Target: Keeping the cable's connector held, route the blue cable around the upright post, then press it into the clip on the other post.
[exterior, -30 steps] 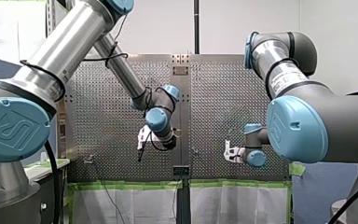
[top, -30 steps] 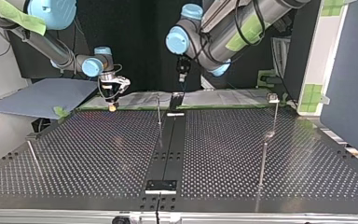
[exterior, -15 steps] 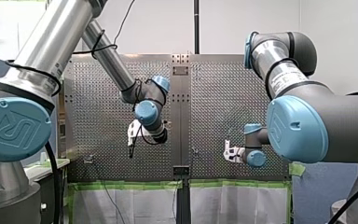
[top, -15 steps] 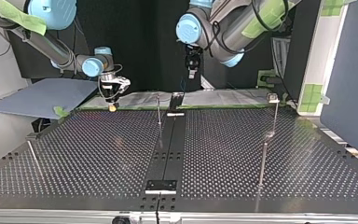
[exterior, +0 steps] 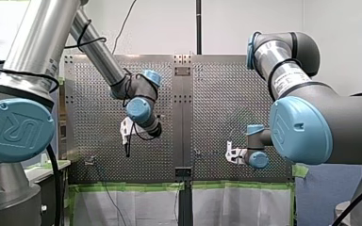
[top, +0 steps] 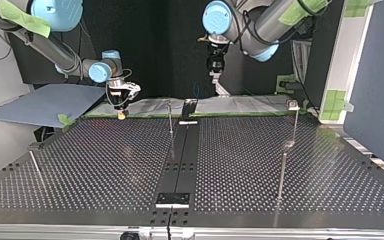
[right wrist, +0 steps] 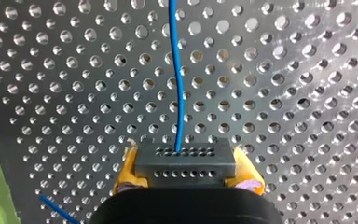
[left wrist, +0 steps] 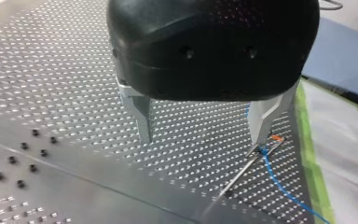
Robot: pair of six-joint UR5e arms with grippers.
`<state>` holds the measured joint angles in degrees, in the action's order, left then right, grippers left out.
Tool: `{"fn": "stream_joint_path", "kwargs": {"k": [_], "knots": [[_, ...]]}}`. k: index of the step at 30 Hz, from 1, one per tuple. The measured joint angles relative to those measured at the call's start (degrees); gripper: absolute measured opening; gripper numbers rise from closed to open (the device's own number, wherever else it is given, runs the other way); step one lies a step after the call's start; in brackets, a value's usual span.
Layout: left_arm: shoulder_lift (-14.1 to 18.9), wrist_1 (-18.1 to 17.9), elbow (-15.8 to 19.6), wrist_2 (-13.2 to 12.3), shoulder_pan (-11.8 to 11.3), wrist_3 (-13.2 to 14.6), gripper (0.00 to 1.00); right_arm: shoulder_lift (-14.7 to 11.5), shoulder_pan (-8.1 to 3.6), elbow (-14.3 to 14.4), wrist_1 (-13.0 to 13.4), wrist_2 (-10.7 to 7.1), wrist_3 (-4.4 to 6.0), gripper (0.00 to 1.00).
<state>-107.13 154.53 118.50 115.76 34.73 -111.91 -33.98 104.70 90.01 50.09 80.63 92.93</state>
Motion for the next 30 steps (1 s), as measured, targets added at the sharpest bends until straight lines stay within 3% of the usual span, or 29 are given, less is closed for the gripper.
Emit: {"fn": "stream_joint_path", "kwargs": {"k": [18, 30], "knots": [[8.45, -8.43, 8.45, 0.13, -1.44, 0.05, 1.00, -0.01, 0.25, -0.11, -1.17, -0.81, 0.08, 0.00], [8.95, -8.95, 8.96, 0.12, -1.48, 0.12, 1.00, 0.00, 0.29, -0.14, -1.30, -0.82, -0.02, 0.00]]}}
